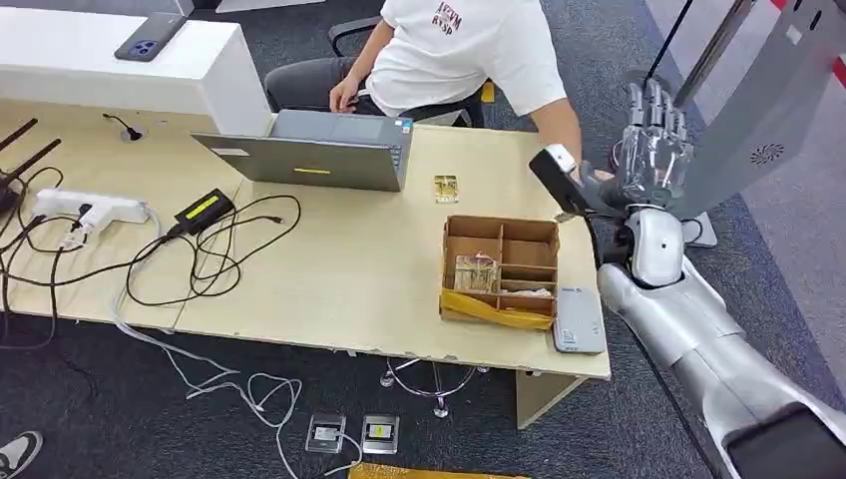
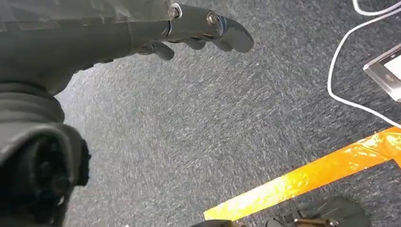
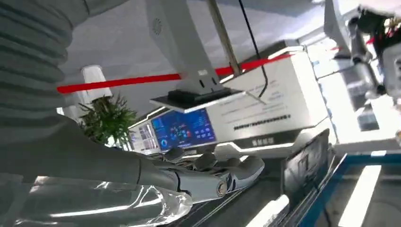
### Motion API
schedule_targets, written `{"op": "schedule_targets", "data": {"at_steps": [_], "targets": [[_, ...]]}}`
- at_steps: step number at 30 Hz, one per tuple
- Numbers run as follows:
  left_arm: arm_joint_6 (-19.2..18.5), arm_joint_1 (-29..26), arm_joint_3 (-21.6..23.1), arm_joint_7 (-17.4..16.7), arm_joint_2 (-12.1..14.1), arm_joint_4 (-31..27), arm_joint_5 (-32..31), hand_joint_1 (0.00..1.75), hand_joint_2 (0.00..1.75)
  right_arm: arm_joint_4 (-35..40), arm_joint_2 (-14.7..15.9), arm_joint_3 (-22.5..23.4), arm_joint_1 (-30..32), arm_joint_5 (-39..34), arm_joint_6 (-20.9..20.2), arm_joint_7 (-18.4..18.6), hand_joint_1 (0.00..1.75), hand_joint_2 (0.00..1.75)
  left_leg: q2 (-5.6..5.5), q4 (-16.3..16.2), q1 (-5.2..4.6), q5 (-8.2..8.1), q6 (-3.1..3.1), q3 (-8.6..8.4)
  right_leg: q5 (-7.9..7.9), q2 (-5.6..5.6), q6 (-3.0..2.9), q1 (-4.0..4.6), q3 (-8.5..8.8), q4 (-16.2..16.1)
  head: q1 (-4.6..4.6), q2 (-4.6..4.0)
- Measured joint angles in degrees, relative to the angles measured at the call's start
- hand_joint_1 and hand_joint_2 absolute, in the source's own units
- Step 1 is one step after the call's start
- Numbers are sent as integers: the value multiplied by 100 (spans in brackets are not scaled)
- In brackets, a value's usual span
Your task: Pass the card to the sensor for recognition and then transmit it.
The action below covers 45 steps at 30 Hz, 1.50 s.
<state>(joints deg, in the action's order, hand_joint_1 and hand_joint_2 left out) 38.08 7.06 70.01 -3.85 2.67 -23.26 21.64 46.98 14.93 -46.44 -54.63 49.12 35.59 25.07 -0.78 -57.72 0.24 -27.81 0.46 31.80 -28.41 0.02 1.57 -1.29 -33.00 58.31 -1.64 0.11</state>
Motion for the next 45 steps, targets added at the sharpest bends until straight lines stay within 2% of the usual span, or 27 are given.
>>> {"op": "schedule_targets", "data": {"at_steps": [2, 4, 5, 6, 7, 10, 13, 17, 19, 22, 26, 28, 29, 34, 38, 41, 45], "targets": [[28, -56, -2, 59, 0, 0, 100, 0, 0, 542, 292, 333, 424, 429, 87, 118, 0, 175, -1, 0, 0, -2, 2, -2, 0, -1, 0, 1, 6, -5, -2, 0], [33, -119, -22, 142, -4, 2, 140, 0, 0, 1148, 529, 869, 1076, 872, 100, -40, 0, 175, -2, 1, 2, -7, 6, -2, 0, -3, 1, 3, 15, -14, 9, 0], [35, -142, -31, 170, -11, 2, 166, 0, 0, 1545, 631, 1277, 1463, 927, 100, -264, 0, 175, -8, 1, 3, -9, 5, 0, -1, -9, 1, 5, 16, -17, -7, 0], [37, -158, -52, 192, -22, 4, 188, 0, 0, 1882, 653, 1687, 1841, 841, 100, -641, 0, 175, -14, 1, 3, -9, 5, 3, -2, -20, 2, 5, 15, -17, 13, 0], [39, -182, -92, 199, -28, 7, 201, 0, 0, 2179, 651, 2187, 2230, 720, 102, -1104, 0, 175, -21, 2, 6, -11, 6, 8, -2, -24, 2, 6, 17, -18, -7, 0], [39, -229, -236, 216, -39, 13, 231, 0, 0, 2711, 489, 3897, 3021, 112, 102, -2555, 0, 175, -32, 2, 3, -12, 6, 13, -3, -38, 2, 4, 5, -20, 2, 0], [39, -264, -400, 232, -61, 50, 183, 0, 0, 2725, 360, 5540, 3412, -267, 102, -3553, 0, 175, -31, 2, 2, -11, 7, 5, -3, -36, 2, 3, 11, -28, 0, 0], [39, -285, -667, 253, -118, 116, -18, 0, 0, 2357, 146, 7862, 3622, 15, 102, -4845, 0, 175, -12, 2, -5, -12, 10, 5, -2, -21, 4, -2, 4, -30, 0, 0], [39, -285, -822, 271, -155, 153, -143, 0, 0, 2024, 28, 8972, 3663, 436, 102, -5328, 0, 175, 9, 2, -4, -21, 13, -1, -2, 3, 4, -2, 3, -31, 0, 0], [39, -280, -1098, 280, -236, 208, -302, 0, 0, 1455, -234, 10398, 3803, 1142, 100, -5188, 0, 175, 27, 3, 3, -32, 9, -3, -3, 14, 3, 5, 3, -30, 0, 0], [39, -282, -1399, 302, -315, 251, -512, 0, 0, 903, -563, 11434, 4103, 2031, 100, -4611, 0, 175, 47, 8, 16, -37, 2, -3, -7, 39, -3, 19, -3, -28, 4, 0], [39, -282, -1576, 302, -363, 260, -612, 0, 0, 509, -743, 11891, 4198, 2486, 100, -4047, 0, 175, 48, 8, 23, -37, 1, -2, -8, 39, -5, 25, -3, -28, 4, 0], [39, -282, -1643, 302, -374, 267, -645, 0, 0, 336, -822, 12049, 4240, 2593, 100, -3913, 0, 175, 48, 8, 23, -37, 1, -2, -9, 39, -7, 26, -3, -28, 2, 0], [37, -290, -1895, 247, -435, 278, -717, 0, 0, -677, -1002, 12613, 4363, 2880, 100, -2945, 0, 175, 48, 11, 29, -37, 0, -4, -11, 39, -10, 31, 3, -27, 4, 0], [24, -311, -1937, 170, -426, 280, -658, 0, 0, -1764, -993, 12725, 4462, 3146, -7, -2357, 0, 175, 48, 11, 29, -36, 0, -4, -11, 38, -10, 31, 6, -27, 4, 0], [2, -315, -1934, 125, -409, 280, -656, 0, 0, -2372, -964, 12727, 4483, 3398, -533, -1952, 0, 175, 48, 10, 30, -36, 0, -6, -11, 38, -10, 32, 8, -27, 2, 0], [-22, -316, -1919, 65, -387, 280, -599, 0, 0, -2921, -967, 12727, 4517, 3573, -1133, -1725, 0, 175, 48, 10, 29, -36, 0, -6, -11, 37, -10, 31, 9, -27, 4, 0]]}}
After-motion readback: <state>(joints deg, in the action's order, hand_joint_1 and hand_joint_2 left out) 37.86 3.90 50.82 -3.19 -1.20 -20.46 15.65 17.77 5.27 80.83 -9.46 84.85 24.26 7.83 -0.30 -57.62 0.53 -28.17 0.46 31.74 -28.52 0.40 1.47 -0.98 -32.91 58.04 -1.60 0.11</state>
